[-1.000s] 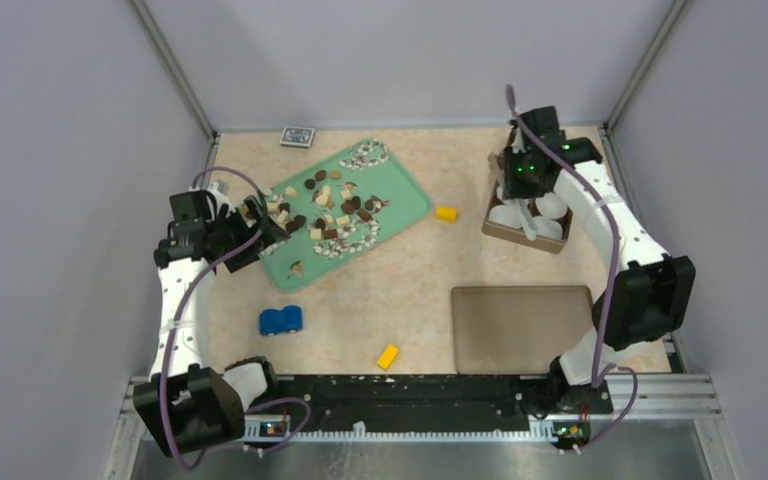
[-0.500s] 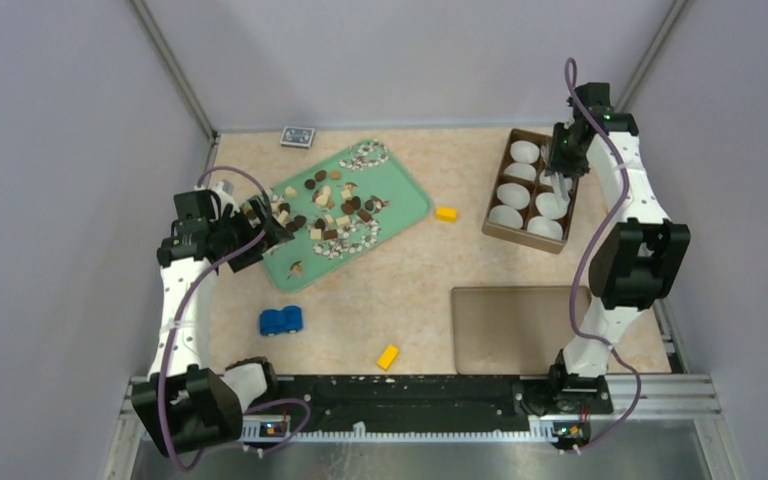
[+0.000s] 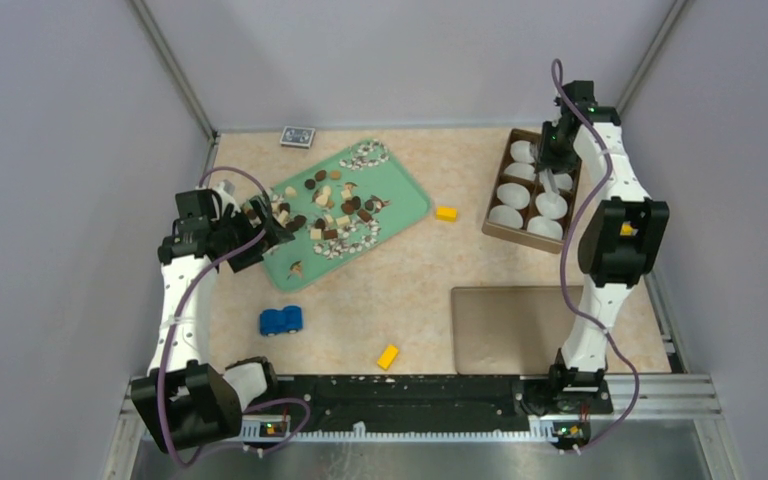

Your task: Pack the chocolate

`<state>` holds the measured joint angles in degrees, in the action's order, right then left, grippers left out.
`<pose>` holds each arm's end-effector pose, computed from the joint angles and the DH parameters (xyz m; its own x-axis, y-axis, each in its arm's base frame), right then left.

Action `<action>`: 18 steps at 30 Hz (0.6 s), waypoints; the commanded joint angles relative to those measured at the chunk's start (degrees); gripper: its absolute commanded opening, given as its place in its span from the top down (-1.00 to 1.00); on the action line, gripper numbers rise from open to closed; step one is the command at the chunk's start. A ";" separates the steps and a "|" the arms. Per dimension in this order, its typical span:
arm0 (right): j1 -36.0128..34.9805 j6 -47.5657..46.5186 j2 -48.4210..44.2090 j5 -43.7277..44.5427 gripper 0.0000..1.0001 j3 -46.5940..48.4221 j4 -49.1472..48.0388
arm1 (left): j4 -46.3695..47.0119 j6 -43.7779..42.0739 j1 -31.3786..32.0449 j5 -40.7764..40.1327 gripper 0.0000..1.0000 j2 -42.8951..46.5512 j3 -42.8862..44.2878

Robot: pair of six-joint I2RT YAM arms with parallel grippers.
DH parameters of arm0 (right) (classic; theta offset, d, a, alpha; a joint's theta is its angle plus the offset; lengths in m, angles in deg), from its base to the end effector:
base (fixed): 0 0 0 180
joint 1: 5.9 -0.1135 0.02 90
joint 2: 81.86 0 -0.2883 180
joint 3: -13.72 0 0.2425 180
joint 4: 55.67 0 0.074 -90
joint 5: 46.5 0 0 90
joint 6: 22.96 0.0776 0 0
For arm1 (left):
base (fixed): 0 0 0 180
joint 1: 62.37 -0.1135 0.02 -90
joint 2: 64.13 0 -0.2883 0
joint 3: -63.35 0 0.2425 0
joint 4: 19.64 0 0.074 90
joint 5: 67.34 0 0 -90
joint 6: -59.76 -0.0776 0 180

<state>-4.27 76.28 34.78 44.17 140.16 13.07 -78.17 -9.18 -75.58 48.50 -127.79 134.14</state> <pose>0.4662 -0.0142 0.2826 -0.8396 0.1845 -0.5108 0.1715 0.9825 0.0730 0.2243 0.0179 0.2896 -0.7312 -0.5039 -0.4598 -0.2183 0.8115 -0.5421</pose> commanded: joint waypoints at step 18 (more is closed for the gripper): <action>-0.33 0.04 6.48 -2.39 0.80 7.70 -1.85 | 0.20 -0.34 0.14 -1.53 -0.97 -0.78 2.68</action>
<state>-4.27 76.15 40.75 42.88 143.72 13.33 -78.21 -9.20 -75.54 47.41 -128.93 134.69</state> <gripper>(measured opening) 0.322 0.987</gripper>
